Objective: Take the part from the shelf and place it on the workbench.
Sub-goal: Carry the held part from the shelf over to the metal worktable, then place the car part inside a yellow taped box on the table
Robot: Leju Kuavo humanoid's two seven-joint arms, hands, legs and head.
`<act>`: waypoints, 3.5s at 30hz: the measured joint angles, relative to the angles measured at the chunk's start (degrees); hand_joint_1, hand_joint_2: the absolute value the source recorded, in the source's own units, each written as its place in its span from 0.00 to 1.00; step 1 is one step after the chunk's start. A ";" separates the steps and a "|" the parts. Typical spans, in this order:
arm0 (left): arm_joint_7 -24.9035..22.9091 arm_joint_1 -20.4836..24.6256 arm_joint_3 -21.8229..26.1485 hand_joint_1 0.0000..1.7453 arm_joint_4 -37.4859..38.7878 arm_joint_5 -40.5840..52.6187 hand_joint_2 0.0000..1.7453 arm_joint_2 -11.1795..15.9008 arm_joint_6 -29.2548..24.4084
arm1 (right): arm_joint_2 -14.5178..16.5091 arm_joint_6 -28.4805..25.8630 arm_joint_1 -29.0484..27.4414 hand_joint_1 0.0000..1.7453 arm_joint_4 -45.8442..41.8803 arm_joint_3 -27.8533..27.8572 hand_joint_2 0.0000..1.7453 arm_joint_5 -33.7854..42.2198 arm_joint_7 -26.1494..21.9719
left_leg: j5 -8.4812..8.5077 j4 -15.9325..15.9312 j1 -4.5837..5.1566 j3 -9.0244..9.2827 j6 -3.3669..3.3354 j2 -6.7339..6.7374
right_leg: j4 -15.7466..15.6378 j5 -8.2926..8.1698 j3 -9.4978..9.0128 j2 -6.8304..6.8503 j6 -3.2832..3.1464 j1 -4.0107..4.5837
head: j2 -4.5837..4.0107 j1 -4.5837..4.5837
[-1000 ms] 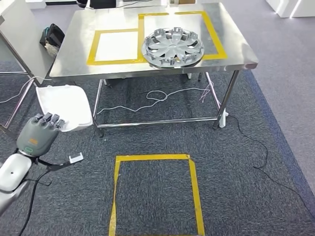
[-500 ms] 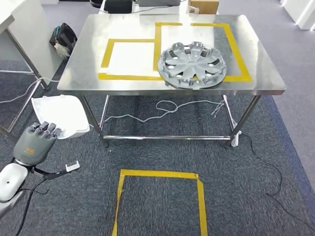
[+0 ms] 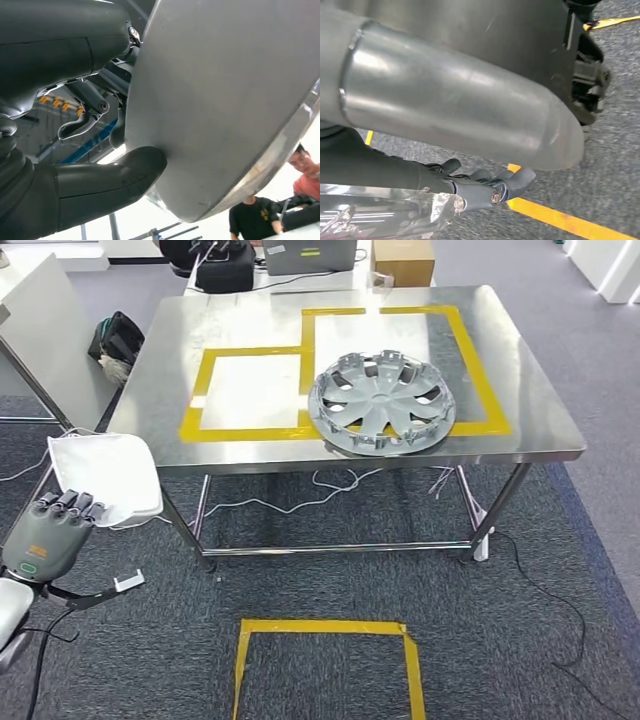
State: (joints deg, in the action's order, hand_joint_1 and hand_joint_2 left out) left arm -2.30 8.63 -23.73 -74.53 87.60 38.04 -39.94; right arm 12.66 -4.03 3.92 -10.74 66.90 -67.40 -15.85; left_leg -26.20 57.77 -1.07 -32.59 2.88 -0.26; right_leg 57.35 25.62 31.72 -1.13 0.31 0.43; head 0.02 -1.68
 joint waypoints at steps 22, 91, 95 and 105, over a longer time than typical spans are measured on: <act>6.76 -1.62 5.79 1.00 -1.67 -0.10 1.00 -2.15 -0.28 | 0.22 0.06 0.18 0.00 -0.02 -1.34 0.00 -0.70 0.27 | -5.19 2.25 0.76 2.80 -1.07 -0.41 | -0.54 1.04 0.13 0.52 -0.75 0.20 | 0.00 -0.50; 23.05 -4.46 2.09 1.00 -9.11 -6.79 1.00 0.48 -0.45 | 0.07 -0.07 0.44 0.00 0.27 -2.63 0.00 -1.44 -0.20 | 0.31 -4.10 0.41 3.48 -1.10 -0.11 | -1.72 -0.88 0.22 0.67 0.91 0.15 | 0.02 0.73; 29.12 -5.21 3.05 1.00 -10.22 -9.75 1.00 -0.05 -0.45 | 0.07 0.04 0.77 0.00 0.27 -2.79 0.00 -1.49 -0.19 | 0.39 -4.10 0.39 3.50 -1.01 -0.11 | -1.63 -0.88 0.24 0.68 0.89 0.17 | 0.02 0.73; 34.41 -5.77 4.48 1.00 -10.94 -13.69 1.00 -0.34 -0.44 | 0.07 0.26 1.17 0.00 0.27 -3.21 0.00 -1.62 -0.20 | 0.47 -4.10 0.38 3.53 -0.98 -0.11 | -1.52 -0.90 0.24 0.68 0.86 0.17 | 0.02 0.73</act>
State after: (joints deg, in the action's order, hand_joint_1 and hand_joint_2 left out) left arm 32.11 2.85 -19.25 -85.47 73.91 37.70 -40.39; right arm 12.72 -3.77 5.08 -10.47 63.69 -69.01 -16.05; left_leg -25.73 53.67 -0.68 -29.07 1.90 -0.38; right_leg 55.83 24.72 31.96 -0.45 1.17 0.61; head 0.04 -0.96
